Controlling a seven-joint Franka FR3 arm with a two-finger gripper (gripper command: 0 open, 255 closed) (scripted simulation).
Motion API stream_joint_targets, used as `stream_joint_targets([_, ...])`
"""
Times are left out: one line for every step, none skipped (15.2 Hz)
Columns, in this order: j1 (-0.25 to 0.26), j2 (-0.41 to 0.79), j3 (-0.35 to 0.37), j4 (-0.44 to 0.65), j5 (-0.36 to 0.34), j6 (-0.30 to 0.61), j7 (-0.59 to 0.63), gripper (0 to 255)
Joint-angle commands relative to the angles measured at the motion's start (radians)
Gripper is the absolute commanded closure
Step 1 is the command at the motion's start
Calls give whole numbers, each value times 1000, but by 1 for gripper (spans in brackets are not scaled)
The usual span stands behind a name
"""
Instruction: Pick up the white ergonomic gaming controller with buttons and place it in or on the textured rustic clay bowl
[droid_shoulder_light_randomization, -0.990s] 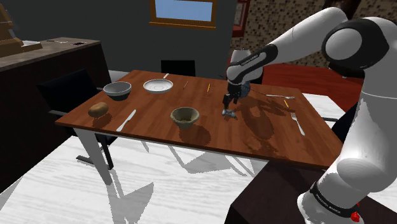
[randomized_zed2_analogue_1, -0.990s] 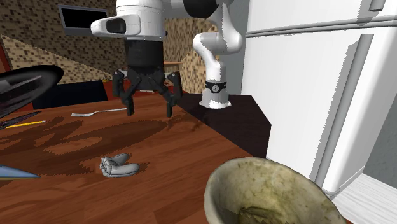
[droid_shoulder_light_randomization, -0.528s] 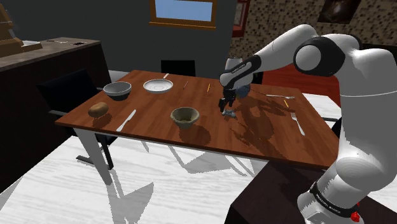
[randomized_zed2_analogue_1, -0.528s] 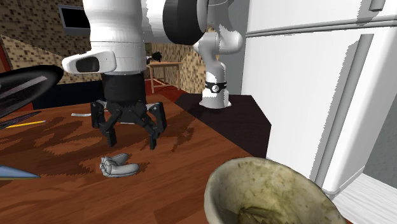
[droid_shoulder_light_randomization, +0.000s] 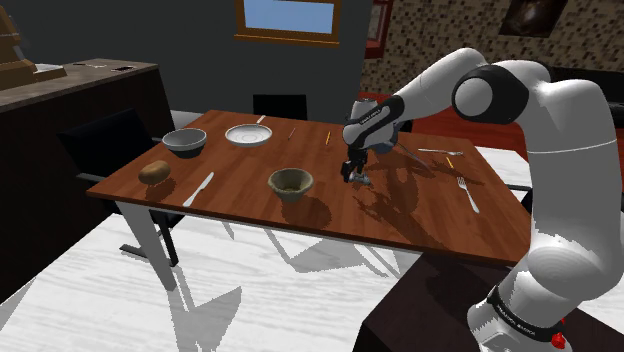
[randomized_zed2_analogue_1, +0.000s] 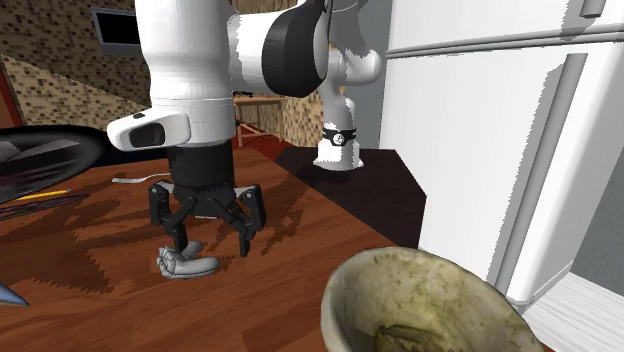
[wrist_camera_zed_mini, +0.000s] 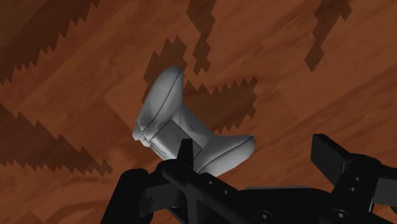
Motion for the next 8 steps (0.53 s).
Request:
stream_joint_targets([-6,4,-5,-4,1,1,0,0])
stream_joint_targets([-6,4,-5,-4,1,1,0,0])
stream_joint_targets([-7,4,-4,-4,0,1,0,0])
stream_joint_targets([-7,4,-4,-4,0,1,0,0])
stream_joint_targets([-7,4,-4,-4,0,1,0,0])
stream_joint_targets([-6,5,-4,-4,0,2,2,255])
stream_joint_targets([-8,4,-4,-6,0,3,0,255])
stream_joint_targets([-7,2,-4,-6,0,1,1,255])
